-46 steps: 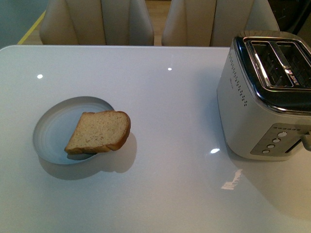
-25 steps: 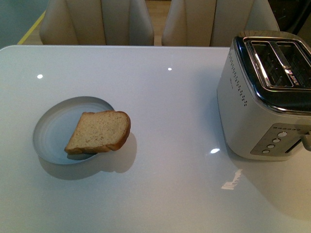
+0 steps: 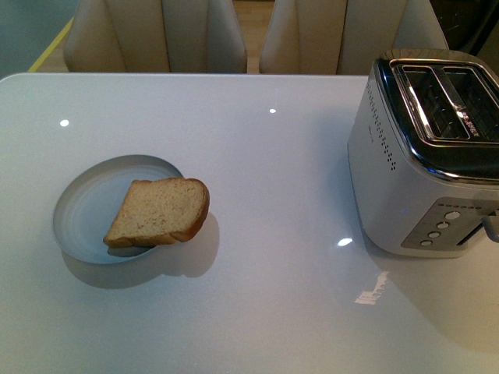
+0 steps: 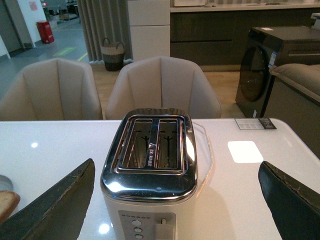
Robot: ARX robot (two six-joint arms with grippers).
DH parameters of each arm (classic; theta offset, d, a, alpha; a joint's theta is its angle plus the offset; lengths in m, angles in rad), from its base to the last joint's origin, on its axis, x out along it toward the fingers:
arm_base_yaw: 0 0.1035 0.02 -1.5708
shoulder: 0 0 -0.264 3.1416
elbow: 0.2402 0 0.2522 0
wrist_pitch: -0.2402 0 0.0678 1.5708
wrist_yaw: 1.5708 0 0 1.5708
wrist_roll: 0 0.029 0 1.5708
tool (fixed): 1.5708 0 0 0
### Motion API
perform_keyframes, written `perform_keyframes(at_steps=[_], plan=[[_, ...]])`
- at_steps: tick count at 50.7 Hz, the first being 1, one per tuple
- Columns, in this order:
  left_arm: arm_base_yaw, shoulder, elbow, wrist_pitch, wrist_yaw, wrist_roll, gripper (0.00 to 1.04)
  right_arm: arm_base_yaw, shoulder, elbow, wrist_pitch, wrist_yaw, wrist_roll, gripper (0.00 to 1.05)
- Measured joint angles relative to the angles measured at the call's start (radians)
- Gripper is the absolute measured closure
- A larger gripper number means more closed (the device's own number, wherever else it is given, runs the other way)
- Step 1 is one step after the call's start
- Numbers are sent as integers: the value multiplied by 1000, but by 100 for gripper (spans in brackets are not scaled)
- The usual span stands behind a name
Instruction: Left arm holds plate, right arm toasts bread
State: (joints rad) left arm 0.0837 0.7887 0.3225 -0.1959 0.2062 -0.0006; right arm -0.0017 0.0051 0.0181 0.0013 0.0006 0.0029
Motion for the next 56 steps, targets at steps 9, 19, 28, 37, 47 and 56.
perform_keyframes(at_steps=[9, 19, 28, 37, 47, 56], plan=[[29, 425, 112, 315, 25, -32, 7, 0, 0, 0, 0, 0, 0, 9], [56, 864, 263, 474, -6, -162, 7, 0, 0, 0, 0, 0, 0, 9], [51, 1128, 367, 500, -47, -282, 7, 0, 0, 0, 0, 0, 0, 9], [33, 1343, 476, 499, -100, -394, 7, 0, 0, 0, 0, 0, 0, 9], [9, 1441, 538, 499, -124, -425, 7, 0, 0, 0, 0, 0, 0, 9], [-23, 1497, 571, 499, -135, -435, 7, 0, 0, 0, 0, 0, 0, 9]])
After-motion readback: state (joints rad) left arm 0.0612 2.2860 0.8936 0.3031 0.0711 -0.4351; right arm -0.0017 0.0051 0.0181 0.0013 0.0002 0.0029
